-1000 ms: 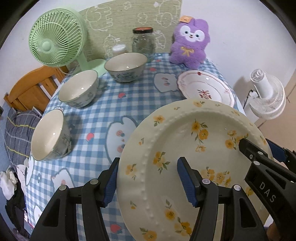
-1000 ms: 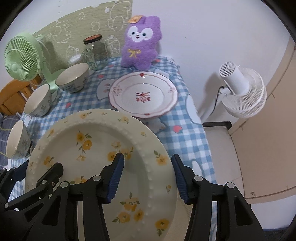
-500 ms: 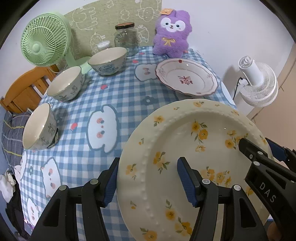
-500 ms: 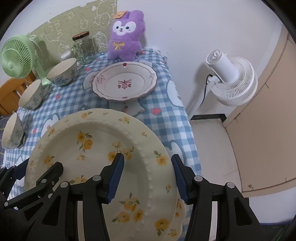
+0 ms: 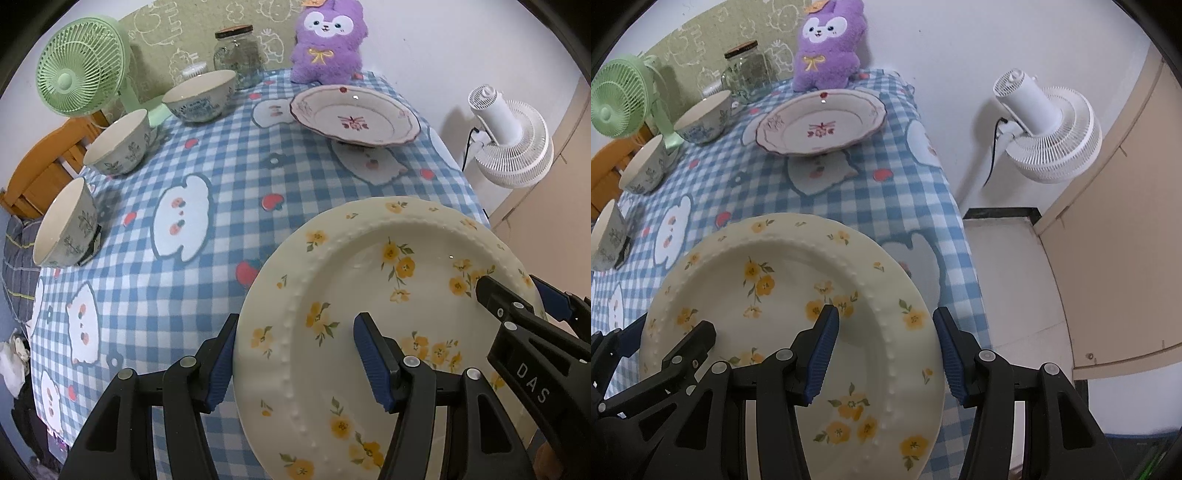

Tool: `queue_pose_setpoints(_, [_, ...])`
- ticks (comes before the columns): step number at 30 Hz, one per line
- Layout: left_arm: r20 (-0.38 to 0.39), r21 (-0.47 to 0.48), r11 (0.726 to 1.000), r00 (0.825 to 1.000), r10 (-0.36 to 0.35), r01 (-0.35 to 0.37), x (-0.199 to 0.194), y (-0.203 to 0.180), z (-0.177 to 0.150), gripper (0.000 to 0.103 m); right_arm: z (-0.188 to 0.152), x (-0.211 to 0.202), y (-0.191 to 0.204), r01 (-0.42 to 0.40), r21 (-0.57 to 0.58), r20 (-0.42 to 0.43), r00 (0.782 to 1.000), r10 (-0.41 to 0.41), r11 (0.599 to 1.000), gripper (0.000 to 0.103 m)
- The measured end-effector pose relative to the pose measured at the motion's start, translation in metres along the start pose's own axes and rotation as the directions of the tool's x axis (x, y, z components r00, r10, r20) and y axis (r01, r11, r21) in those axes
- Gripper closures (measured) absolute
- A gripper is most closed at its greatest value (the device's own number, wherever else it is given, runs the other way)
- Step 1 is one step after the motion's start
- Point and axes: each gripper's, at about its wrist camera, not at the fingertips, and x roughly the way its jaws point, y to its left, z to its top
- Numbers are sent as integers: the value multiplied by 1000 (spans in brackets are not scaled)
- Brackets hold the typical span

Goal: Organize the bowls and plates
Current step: 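Carry the beaded-rim plate with both tools toward the white fan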

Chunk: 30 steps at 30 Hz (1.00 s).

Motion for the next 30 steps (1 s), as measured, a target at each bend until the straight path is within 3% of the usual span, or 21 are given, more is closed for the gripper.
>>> queue_pose_setpoints(10, [-12, -5, 1000, 1000, 7, -7, 5, -7, -14, 40, -12, 6, -6, -3, -14, -15, 1000, 3, 1000, 47])
queue_pose_setpoints(30, [61, -25, 997, 995, 81, -79, 5, -13, -26, 40, -19, 11, -6, -10, -28, -18, 1000, 9, 1000, 47])
